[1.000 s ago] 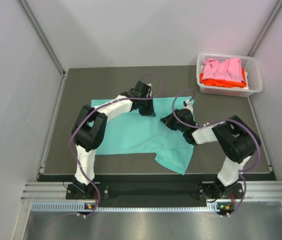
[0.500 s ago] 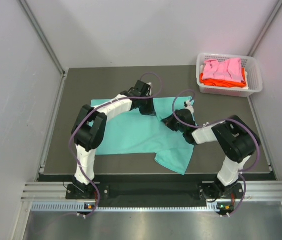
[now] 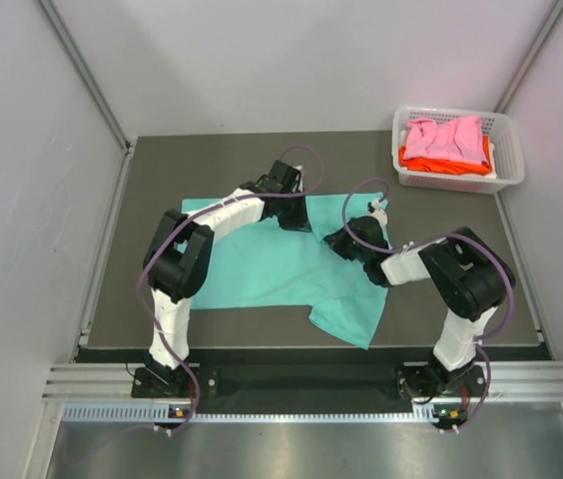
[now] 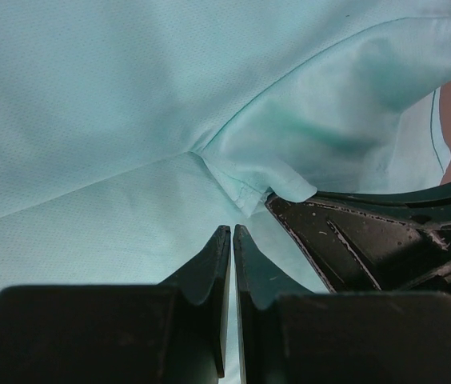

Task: Fold and stack the t-shirts
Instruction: Fold the tshirt

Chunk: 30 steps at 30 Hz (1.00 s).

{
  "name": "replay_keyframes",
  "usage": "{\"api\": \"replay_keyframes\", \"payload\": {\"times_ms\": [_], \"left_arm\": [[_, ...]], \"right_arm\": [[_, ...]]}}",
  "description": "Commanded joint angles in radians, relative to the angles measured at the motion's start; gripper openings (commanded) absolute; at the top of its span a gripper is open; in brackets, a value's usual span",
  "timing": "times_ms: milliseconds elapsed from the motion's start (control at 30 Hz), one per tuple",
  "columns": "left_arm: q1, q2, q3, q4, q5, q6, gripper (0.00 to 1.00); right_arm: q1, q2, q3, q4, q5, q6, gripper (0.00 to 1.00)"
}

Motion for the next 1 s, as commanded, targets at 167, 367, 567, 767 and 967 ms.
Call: {"api": "replay_keyframes", "payload": {"times_ms": [167, 367, 567, 767, 967], "left_arm": [[0.006, -0.049, 0.004, 0.000, -0.011, 0.014, 0.10], [0.009, -0.050, -0.004, 0.005, -0.014, 0.010, 0.10], [0.019, -0.045, 0.011, 0.007, -0.017, 0.004, 0.10], [0.032, -0.072, -0.028, 0.045, -0.008, -0.025, 0.12], [0.032, -0.071, -0.071, 0.104, 0.039, -0.052, 0.27]], "right_arm": [[-0.002, 0.044, 0.066, 0.061, 0.025, -0.027, 0.00], [0.001, 0.039, 0.076, 0.044, 0.009, -0.055, 0.00], [0.012, 0.091, 0.106, 0.116, -0.149, -0.047, 0.00], [0.027, 0.061, 0.080, 0.147, -0.249, -0.035, 0.00], [-0.002, -0.062, -0.021, 0.107, -0.363, -0.004, 0.02]]}}
